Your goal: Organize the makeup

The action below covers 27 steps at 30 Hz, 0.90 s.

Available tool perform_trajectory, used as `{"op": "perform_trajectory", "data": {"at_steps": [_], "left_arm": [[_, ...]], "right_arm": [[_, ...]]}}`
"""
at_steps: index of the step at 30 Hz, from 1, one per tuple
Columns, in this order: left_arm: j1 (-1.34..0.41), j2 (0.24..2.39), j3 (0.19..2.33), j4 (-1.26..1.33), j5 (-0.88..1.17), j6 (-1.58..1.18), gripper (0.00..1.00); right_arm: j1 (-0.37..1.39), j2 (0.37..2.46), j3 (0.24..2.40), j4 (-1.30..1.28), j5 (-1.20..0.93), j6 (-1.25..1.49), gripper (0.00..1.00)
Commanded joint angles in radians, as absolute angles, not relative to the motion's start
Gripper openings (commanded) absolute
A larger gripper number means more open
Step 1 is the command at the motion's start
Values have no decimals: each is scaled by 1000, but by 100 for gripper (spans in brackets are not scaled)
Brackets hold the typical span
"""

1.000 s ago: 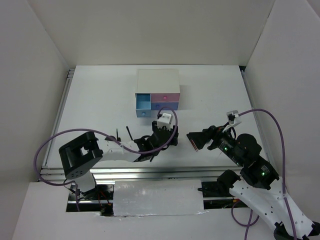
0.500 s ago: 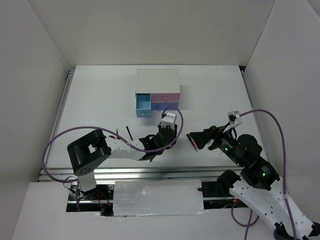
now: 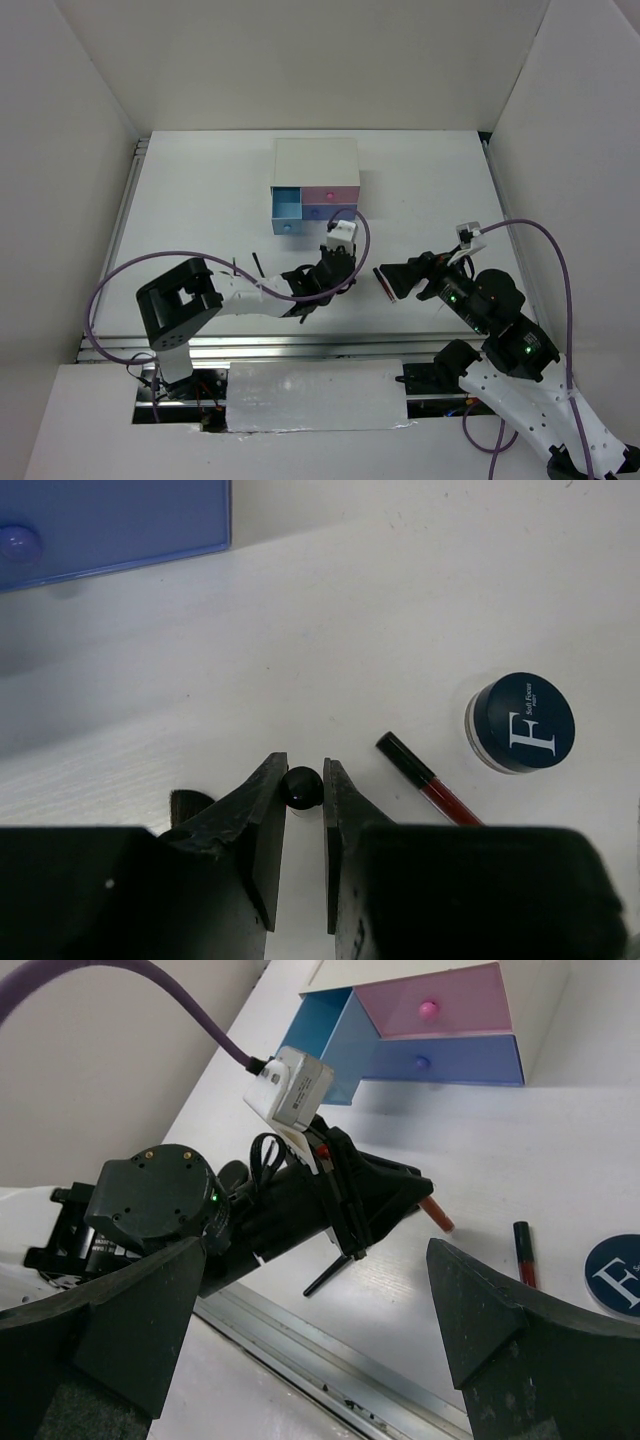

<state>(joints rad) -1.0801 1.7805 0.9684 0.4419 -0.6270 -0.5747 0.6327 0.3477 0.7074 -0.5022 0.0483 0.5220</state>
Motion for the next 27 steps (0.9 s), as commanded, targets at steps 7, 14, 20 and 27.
{"op": "perform_trajectory", "data": {"at_steps": [7, 14, 20, 27], "left_arm": [[-1065, 1621, 1279, 109, -584, -456, 13], [-812, 1601, 1594, -310, -408, -521, 12], [-600, 1735, 1877, -576, -236, -469, 12], [-485, 1900, 2108, -759, -161, -410, 11]], "right_arm": [[637, 322, 744, -512, 66, 503, 100], [637, 322, 741, -491, 49, 503, 100], [637, 327, 746, -482, 35, 500, 100], [635, 311, 739, -486, 35, 500, 100]]}}
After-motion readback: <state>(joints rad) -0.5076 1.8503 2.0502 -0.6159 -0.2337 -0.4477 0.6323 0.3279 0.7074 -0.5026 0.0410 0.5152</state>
